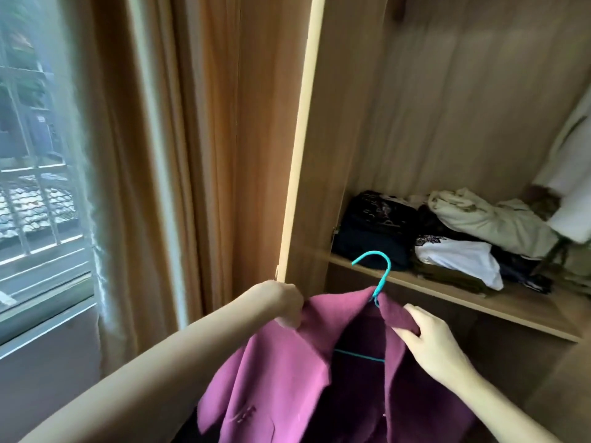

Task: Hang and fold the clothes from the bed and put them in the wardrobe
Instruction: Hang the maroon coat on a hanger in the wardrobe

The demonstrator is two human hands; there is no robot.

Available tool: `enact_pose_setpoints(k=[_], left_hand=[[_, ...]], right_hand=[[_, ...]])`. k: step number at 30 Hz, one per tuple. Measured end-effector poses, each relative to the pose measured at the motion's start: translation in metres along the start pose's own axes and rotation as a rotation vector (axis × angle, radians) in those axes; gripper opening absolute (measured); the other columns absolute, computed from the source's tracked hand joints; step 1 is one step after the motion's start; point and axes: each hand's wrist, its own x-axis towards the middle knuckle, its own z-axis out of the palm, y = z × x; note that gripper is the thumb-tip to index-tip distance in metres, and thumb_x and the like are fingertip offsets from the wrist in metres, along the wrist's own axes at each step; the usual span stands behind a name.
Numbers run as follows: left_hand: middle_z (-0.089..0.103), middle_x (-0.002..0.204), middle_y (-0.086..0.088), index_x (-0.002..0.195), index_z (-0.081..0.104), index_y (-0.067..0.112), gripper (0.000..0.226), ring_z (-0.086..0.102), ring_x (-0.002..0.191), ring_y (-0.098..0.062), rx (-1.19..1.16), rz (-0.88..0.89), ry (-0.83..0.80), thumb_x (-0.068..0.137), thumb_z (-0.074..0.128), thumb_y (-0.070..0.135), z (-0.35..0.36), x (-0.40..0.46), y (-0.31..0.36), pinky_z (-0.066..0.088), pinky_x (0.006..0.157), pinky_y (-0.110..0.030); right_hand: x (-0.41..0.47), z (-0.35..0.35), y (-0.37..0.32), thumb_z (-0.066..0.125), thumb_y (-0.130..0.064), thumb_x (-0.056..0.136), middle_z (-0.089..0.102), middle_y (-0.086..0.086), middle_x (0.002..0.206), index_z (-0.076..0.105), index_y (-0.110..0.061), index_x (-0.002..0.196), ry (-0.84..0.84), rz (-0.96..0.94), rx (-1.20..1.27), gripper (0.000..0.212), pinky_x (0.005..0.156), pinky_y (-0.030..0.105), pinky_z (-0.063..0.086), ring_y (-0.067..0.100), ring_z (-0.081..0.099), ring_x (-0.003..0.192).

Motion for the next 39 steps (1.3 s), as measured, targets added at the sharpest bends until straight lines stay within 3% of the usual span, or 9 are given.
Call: enact_pose_setpoints(k=[3,7,12,17,24,27,30,34,39], left_hand=[[0.066,0.107,-0.013,0.108,0.067,0.007,0.049,0.063,0.093,-0.031,-0.168,0.090,0.133,0.096,0.042,0.048,-0.015,-0.005,0.011,0.047,0.072,-0.033],[0.064,0.109,-0.005,0.106,0.059,0.015,0.049,0.062,0.101,-0.028,-0.341,0.166,0.364,0.096,0.038,0.058,-0.036,0.009,0.040,0.047,0.078,-0.037],[0.066,0.096,0.002,0.087,0.045,0.024,0.038,0.063,0.096,-0.025,-0.482,0.204,0.722,0.093,0.038,0.061,-0.072,0.045,0.074,0.048,0.070,-0.038],[0.065,0.082,0.004,0.081,0.037,0.027,0.042,0.064,0.085,-0.026,-0.542,0.223,0.900,0.089,0.038,0.068,-0.108,0.080,0.100,0.049,0.065,-0.038],[0.060,0.073,0.001,0.077,0.038,0.023,0.037,0.061,0.077,-0.026,-0.594,0.269,1.152,0.092,0.040,0.057,-0.139,0.117,0.137,0.039,0.069,-0.036],[0.061,0.075,0.003,0.081,0.045,0.022,0.045,0.060,0.082,-0.024,-0.600,0.260,1.172,0.087,0.027,0.063,-0.159,0.136,0.143,0.042,0.072,-0.038],[0.057,0.081,0.008,0.084,0.045,0.025,0.043,0.057,0.087,-0.020,-0.574,0.271,1.147,0.089,0.028,0.063,-0.193,0.157,0.144,0.042,0.076,-0.039],[0.052,0.083,0.014,0.083,0.038,0.030,0.027,0.059,0.092,-0.019,-0.577,0.299,1.113,0.094,0.045,0.054,-0.246,0.182,0.148,0.043,0.072,-0.037],[0.062,0.100,0.008,0.094,0.048,0.026,0.032,0.061,0.098,-0.021,-0.488,0.195,1.149,0.094,0.040,0.058,-0.326,0.207,0.147,0.047,0.071,-0.037]], right_hand=[[-0.006,-0.022,0.016,0.065,-0.039,0.086,0.067,-0.014,0.096,0.062,-0.028,0.102,0.045,0.061,-0.003,0.020,0.081,0.036,0.053,0.006,0.064,0.094],[-0.017,-0.059,0.037,0.065,-0.043,0.085,0.067,-0.015,0.115,0.059,-0.029,0.124,0.169,0.140,0.028,0.043,0.093,0.036,0.052,0.005,0.062,0.109],[-0.029,-0.115,0.042,0.063,-0.040,0.087,0.067,-0.018,0.097,0.059,-0.035,0.106,0.248,0.211,-0.009,0.020,0.077,0.028,0.049,0.008,0.064,0.097],[-0.038,-0.154,0.053,0.058,-0.045,0.086,0.067,-0.003,0.098,0.050,-0.028,0.101,0.226,0.349,-0.045,0.024,0.076,0.034,0.048,0.019,0.063,0.092],[-0.040,-0.213,0.072,0.047,-0.011,0.085,0.058,0.002,0.124,0.042,-0.024,0.123,0.258,0.327,-0.122,0.040,0.088,0.025,0.037,0.015,0.055,0.103],[-0.034,-0.232,0.082,0.056,-0.012,0.086,0.061,-0.003,0.111,0.049,-0.020,0.124,0.275,0.235,-0.231,0.039,0.079,0.017,0.035,0.009,0.055,0.087],[-0.023,-0.255,0.096,0.061,-0.021,0.091,0.062,-0.008,0.102,0.053,-0.022,0.124,0.278,0.162,-0.305,0.035,0.079,0.016,0.038,0.011,0.060,0.095],[0.008,-0.285,0.119,0.052,-0.035,0.095,0.060,-0.008,0.123,0.042,-0.032,0.128,0.292,0.110,-0.510,0.034,0.084,0.040,0.051,0.025,0.061,0.109],[0.066,-0.341,0.137,0.043,-0.042,0.097,0.064,0.000,0.113,0.037,-0.029,0.120,0.419,0.106,-0.666,0.027,0.072,0.043,0.051,0.035,0.064,0.096]])
